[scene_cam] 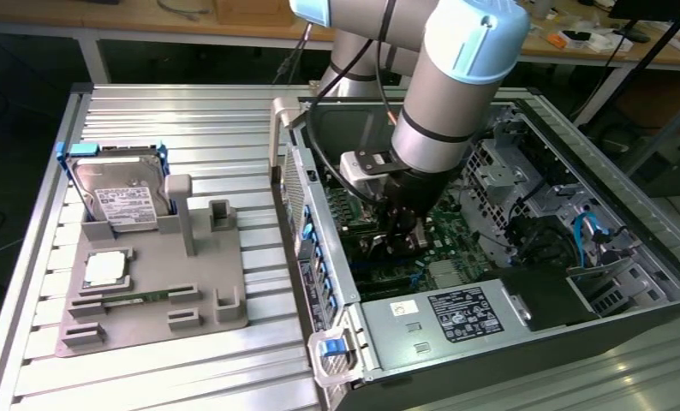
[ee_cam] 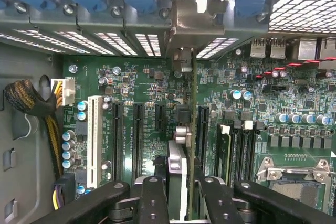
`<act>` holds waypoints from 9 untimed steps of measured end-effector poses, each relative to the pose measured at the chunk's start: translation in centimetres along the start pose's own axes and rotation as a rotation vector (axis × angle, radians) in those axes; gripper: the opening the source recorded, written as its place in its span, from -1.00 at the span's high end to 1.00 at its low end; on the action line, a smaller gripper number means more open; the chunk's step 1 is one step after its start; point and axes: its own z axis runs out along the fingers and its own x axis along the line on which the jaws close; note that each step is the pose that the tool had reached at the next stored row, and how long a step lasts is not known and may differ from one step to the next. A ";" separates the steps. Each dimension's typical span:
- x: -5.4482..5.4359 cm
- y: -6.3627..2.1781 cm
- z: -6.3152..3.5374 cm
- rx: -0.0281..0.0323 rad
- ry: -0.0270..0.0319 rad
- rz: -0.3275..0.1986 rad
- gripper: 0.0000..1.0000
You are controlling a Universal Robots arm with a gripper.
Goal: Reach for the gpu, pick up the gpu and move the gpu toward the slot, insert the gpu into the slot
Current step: 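Insert the gpu into the slot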
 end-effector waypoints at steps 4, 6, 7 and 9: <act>0.0 0.00 -0.14 0.0002 -0.0003 0.000 0.44; 0.0 0.00 -0.15 0.0001 -0.0002 -0.001 0.44; 0.0 0.00 -0.16 0.0000 -0.0001 -0.001 0.44; 0.0 0.00 -0.19 -0.0001 0.0000 -0.002 0.44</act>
